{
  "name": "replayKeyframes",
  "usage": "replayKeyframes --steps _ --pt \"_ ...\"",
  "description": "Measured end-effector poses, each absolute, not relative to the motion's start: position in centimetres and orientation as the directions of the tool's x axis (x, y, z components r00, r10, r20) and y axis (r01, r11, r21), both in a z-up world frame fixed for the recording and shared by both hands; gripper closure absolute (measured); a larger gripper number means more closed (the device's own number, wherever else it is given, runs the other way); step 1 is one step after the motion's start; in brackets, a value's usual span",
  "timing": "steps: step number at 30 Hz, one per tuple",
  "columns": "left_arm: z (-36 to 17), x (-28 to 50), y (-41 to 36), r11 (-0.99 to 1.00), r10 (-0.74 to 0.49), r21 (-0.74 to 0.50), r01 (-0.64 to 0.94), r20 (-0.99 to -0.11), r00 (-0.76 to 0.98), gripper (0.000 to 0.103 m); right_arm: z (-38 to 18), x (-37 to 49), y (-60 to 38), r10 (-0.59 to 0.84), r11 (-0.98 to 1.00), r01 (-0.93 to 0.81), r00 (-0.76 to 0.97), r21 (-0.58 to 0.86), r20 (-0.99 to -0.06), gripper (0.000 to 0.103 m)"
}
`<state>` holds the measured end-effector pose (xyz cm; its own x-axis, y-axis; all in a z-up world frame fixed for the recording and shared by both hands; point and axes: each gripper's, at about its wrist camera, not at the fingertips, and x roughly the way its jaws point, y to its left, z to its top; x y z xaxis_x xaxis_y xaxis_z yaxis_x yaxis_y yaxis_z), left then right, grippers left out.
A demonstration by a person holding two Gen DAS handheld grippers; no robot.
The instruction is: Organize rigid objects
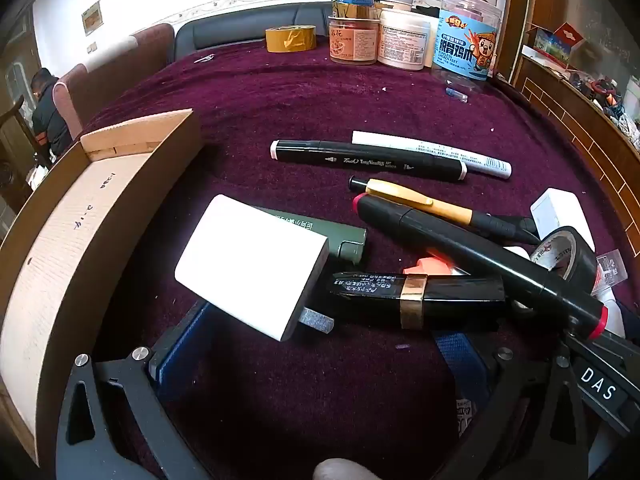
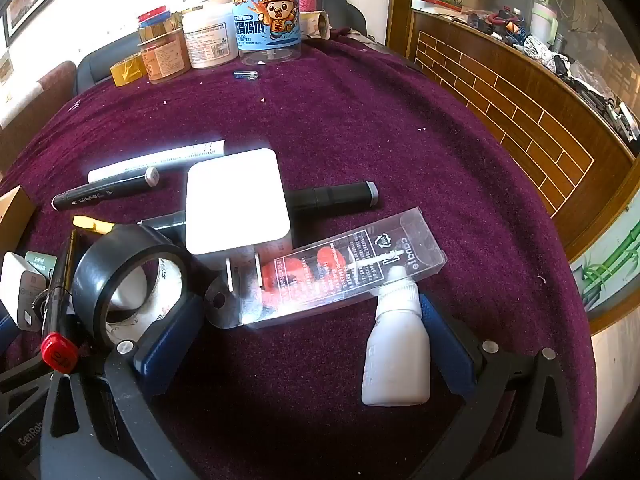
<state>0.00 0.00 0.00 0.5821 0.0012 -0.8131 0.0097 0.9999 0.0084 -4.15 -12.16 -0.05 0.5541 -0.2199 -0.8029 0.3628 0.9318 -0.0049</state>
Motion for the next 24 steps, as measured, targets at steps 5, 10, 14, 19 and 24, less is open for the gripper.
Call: replayKeyframes --steps 5,10,14,19,24 --pt "0.01 0.00 -0.03 1.000 0.003 0.011 0.010 -0.813 0.582 0.001 -0.06 -4.16 -12.16 -0.221 0.932 0.363 0.554 -0.006 -0.803 0.000" --pt "0.00 -0.03 0.06 1.000 -0.010 0.009 0.030 -0.814 0.581 0.001 -0.07 -4.17 -12.17 -0.219 0.932 0.363 0.554 -0.004 -0.803 0.000" --pt "-0.12 -0.19 0.15 0.999 -0.010 0.010 0.031 -0.814 0.581 0.001 -0.07 -4.18 -12.18 -0.219 0.932 0.363 0.554 -0.003 -0.803 0.000" --pt "-0.06 -0.26 0.20 0.999 -0.011 0.009 0.032 -0.814 0.581 0.001 -0.08 -4.19 -12.19 -0.218 0.932 0.364 0.554 -0.003 -0.803 0.000" --pt "-0.03 -0.22 0.17 0.999 -0.011 0.010 0.032 -0.814 0.580 0.001 -0.09 -4.18 -12.17 -0.218 0.932 0.363 0.554 -0.002 -0.803 0.000"
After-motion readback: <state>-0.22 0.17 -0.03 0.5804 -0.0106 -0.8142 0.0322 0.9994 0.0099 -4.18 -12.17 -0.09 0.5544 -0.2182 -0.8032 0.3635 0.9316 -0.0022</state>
